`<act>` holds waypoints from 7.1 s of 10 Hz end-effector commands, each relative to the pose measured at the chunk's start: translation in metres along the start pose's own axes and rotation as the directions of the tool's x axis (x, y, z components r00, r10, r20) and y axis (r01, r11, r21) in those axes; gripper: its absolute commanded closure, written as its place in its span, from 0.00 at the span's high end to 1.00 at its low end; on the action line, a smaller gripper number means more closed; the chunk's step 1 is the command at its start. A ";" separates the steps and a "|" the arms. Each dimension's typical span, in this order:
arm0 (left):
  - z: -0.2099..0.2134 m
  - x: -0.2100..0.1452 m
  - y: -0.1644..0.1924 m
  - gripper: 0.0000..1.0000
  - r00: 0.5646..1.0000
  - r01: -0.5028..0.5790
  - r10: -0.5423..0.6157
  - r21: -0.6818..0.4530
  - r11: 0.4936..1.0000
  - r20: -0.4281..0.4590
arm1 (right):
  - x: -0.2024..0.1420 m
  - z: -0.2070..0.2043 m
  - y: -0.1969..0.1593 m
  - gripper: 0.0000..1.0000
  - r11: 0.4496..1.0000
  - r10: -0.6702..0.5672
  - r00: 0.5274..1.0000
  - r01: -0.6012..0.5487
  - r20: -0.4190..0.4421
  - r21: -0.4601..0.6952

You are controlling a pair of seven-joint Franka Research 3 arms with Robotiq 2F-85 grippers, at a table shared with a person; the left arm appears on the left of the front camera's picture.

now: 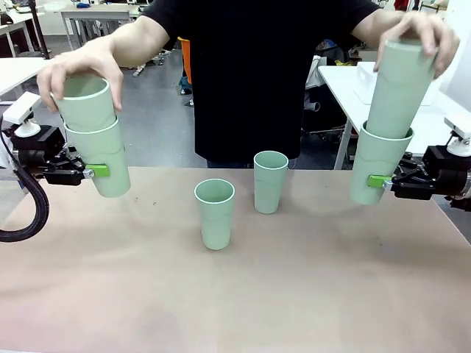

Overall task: Stack the cups and store them in the basket.
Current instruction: Place the stack of Reusable plastic cups into the Pantry Basket.

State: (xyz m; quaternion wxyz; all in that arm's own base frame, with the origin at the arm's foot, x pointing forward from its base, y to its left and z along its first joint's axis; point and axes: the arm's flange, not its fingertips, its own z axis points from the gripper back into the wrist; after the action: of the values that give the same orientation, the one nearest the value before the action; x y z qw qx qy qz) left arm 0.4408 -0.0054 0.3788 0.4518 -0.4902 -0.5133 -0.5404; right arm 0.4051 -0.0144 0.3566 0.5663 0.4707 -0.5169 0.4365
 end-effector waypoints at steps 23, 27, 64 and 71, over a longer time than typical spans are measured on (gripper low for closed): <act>0.000 0.003 0.001 0.85 1.000 0.007 -0.007 -0.002 1.000 0.004 | 0.003 -0.002 0.000 0.84 1.000 0.011 1.000 -0.011 -0.002 -0.001; 0.000 0.003 0.001 0.85 1.000 0.007 -0.007 -0.002 1.000 0.004 | 0.003 -0.002 0.000 0.84 1.000 0.011 1.000 -0.011 -0.002 -0.001; 0.000 0.003 0.001 0.85 1.000 0.007 -0.007 -0.002 1.000 0.004 | 0.003 -0.002 0.000 0.84 1.000 0.011 1.000 -0.011 -0.002 -0.001; 0.000 0.003 0.001 0.85 1.000 0.007 -0.007 -0.002 1.000 0.004 | 0.003 -0.002 0.000 0.84 1.000 0.011 1.000 -0.011 -0.002 -0.001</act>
State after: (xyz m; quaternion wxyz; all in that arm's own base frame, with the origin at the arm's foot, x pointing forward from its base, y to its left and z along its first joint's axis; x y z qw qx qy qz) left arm 0.4409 -0.0053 0.3779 0.4526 -0.4904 -0.5126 -0.5403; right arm 0.4051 -0.0145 0.3561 0.5668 0.4705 -0.5164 0.4366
